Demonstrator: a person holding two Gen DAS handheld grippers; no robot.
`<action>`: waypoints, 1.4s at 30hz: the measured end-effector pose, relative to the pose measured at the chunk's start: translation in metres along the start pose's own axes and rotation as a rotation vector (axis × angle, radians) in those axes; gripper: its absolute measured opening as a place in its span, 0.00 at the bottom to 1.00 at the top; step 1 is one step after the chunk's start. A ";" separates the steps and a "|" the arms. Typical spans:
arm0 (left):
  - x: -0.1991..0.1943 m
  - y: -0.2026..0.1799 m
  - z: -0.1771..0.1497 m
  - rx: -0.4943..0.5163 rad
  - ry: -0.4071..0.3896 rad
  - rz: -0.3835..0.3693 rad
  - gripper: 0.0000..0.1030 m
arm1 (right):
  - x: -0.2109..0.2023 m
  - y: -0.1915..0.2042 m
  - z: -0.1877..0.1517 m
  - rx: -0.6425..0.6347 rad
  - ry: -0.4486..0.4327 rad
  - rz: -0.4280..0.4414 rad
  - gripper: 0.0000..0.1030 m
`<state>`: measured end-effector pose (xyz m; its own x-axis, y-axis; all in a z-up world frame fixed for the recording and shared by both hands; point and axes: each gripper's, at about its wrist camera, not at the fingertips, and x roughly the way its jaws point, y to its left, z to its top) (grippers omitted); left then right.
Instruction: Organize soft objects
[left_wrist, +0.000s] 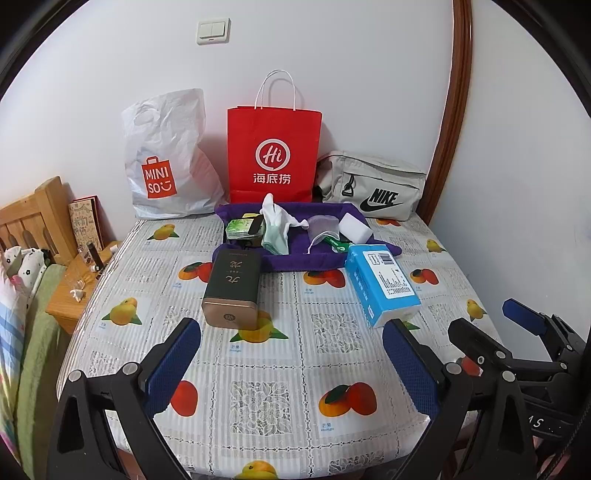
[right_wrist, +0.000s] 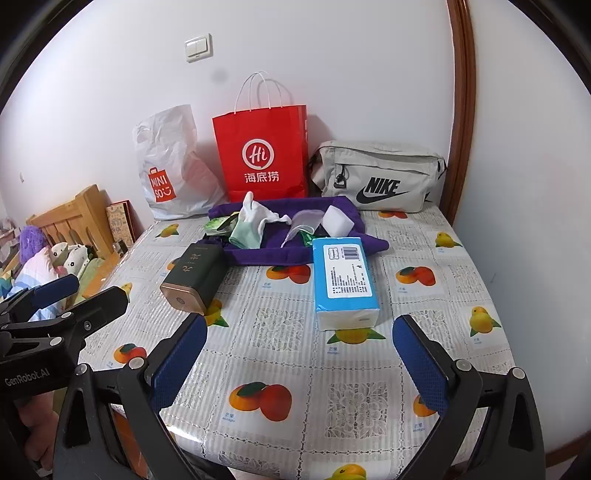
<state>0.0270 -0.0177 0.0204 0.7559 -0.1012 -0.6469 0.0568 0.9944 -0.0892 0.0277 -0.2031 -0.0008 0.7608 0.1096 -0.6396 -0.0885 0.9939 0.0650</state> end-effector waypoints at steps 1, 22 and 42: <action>0.000 0.000 0.000 0.000 0.000 0.001 0.97 | 0.000 0.000 0.000 0.000 0.000 0.000 0.97; -0.002 0.001 -0.001 -0.002 -0.001 0.002 0.97 | -0.005 -0.002 -0.002 0.004 -0.006 -0.002 0.97; -0.006 0.001 -0.004 0.000 -0.003 0.002 0.97 | -0.013 -0.007 -0.002 0.006 -0.023 -0.009 0.97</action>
<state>0.0198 -0.0162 0.0215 0.7582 -0.0989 -0.6445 0.0554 0.9946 -0.0874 0.0177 -0.2110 0.0056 0.7764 0.1004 -0.6222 -0.0774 0.9949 0.0639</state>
